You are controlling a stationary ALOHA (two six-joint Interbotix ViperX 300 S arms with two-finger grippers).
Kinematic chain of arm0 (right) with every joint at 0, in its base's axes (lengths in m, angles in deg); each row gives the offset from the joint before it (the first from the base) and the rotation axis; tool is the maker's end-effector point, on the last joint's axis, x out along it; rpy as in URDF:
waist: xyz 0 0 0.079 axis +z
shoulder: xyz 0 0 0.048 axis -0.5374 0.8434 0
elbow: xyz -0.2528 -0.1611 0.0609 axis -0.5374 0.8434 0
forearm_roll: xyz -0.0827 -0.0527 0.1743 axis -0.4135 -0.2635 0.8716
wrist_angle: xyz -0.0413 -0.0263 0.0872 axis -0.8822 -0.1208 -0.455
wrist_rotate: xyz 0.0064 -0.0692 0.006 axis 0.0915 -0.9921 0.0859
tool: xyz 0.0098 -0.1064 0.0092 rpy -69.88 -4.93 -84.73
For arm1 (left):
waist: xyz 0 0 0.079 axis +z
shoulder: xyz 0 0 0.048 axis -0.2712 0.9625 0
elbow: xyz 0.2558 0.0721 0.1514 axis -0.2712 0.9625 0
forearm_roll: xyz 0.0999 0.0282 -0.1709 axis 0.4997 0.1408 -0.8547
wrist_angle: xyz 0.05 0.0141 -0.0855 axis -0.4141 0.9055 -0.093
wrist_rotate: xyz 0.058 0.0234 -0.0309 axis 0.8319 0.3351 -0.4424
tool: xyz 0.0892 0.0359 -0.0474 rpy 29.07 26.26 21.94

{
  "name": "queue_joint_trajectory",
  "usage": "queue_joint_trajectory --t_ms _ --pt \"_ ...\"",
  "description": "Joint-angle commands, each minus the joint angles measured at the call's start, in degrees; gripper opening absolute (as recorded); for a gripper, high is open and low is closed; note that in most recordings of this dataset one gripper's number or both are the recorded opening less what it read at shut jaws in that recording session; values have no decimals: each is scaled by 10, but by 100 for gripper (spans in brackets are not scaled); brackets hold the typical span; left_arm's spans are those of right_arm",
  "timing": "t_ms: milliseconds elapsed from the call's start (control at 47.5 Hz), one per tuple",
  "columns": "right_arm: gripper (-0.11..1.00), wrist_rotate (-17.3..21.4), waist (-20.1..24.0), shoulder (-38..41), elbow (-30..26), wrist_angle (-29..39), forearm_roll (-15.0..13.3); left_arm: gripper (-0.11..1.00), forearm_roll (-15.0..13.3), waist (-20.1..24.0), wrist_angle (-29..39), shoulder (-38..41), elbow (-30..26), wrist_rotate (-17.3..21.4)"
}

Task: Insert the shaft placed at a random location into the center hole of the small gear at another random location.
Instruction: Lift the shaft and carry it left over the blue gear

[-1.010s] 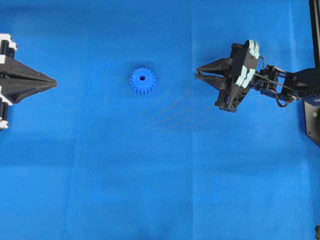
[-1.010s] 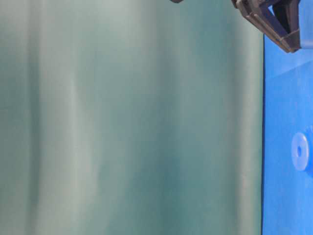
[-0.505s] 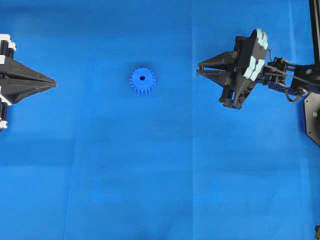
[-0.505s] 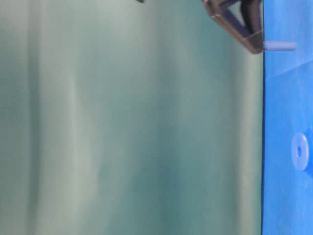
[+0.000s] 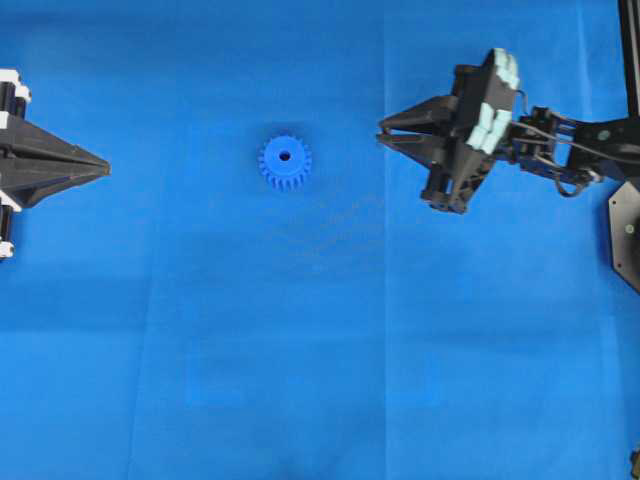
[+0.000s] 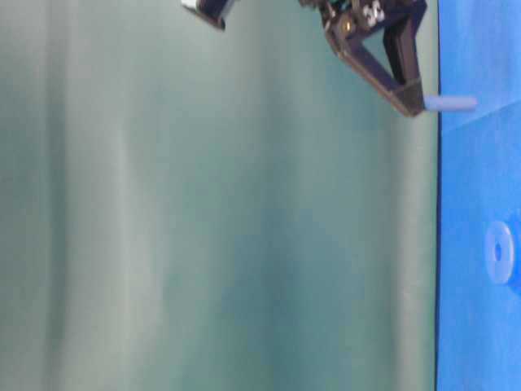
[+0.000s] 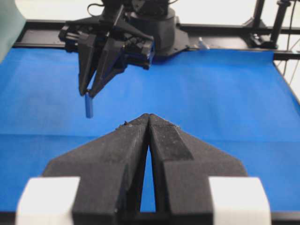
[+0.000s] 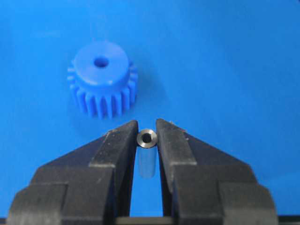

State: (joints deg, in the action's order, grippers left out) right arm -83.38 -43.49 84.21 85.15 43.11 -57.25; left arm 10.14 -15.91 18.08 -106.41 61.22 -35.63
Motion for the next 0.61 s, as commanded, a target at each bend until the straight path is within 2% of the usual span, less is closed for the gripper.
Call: queue_joint_trajectory --t_ms 0,400,589 --pt "3 -1 7 13 -41 4 -5 0 1 0 -3 3 -4 -1" --pt "3 -3 18 103 -188 58 -15 0 1 0 -3 4 -3 -1" --pt "3 -10 18 115 -211 64 -16 0 1 -1 -3 3 -3 -1"
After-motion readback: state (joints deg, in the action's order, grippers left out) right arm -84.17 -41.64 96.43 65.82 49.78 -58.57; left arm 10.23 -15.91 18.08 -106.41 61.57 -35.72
